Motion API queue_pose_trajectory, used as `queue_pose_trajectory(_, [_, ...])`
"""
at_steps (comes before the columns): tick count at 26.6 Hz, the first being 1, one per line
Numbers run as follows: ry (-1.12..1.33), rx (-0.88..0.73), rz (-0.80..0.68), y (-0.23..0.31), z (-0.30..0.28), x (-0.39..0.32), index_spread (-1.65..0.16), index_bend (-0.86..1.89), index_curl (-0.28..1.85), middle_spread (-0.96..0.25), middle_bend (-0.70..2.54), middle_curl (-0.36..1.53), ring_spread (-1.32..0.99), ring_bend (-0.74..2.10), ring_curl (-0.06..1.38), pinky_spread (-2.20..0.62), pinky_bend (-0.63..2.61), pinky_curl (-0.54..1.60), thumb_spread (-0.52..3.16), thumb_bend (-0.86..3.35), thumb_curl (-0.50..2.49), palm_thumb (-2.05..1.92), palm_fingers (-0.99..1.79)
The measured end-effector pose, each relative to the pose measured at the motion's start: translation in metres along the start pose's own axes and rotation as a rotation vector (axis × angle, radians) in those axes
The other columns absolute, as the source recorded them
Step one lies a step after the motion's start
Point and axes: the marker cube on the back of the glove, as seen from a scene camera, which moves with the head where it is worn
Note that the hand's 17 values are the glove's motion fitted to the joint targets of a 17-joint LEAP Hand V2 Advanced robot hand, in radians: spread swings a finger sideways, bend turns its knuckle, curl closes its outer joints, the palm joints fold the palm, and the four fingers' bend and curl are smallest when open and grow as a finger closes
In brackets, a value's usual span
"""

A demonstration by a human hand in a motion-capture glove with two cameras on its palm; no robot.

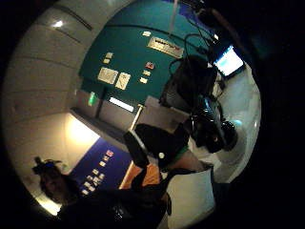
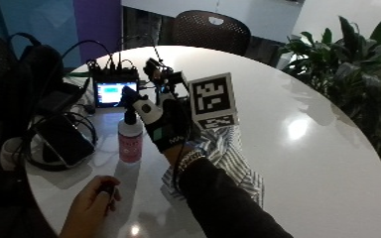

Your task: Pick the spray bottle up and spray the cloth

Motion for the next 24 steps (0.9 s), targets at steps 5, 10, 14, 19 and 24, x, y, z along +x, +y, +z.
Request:
queue_pose_trajectory(5, [0.121,-0.149,-0.263,0.011,-0.028,-0.052,-0.33,0.12,0.40,-0.11,0.34,0.39,-0.13,0.39,0.36,0.04,0.44,0.38,1.03,-0.04,0.24,0.34,0.54])
queue_pose_trajectory(10, [0.220,-0.514,-0.385,0.040,-0.052,-0.070,-0.38,0.18,0.38,-0.12,0.31,0.38,-0.14,0.33,0.32,0.09,0.36,0.35,0.99,-0.06,0.23,0.26,0.56])
queue_pose_trajectory(14, [0.331,-0.641,-0.363,0.068,-0.070,-0.061,-0.40,0.22,0.39,-0.15,0.26,0.36,-0.16,0.28,0.31,0.13,0.30,0.34,0.96,-0.06,0.23,0.19,0.52])
queue_pose_trajectory(19, [0.398,-0.718,-0.398,0.118,-0.076,-0.051,-0.42,0.22,0.39,-0.18,0.23,0.35,-0.19,0.22,0.29,0.15,0.24,0.32,0.94,-0.04,0.23,0.16,0.50])
queue_pose_trajectory(24, [0.461,-0.757,-0.494,0.149,-0.074,-0.049,-0.44,0.22,0.39,-0.19,0.19,0.35,-0.20,0.19,0.28,0.16,0.21,0.32,0.93,-0.04,0.24,0.14,0.51])
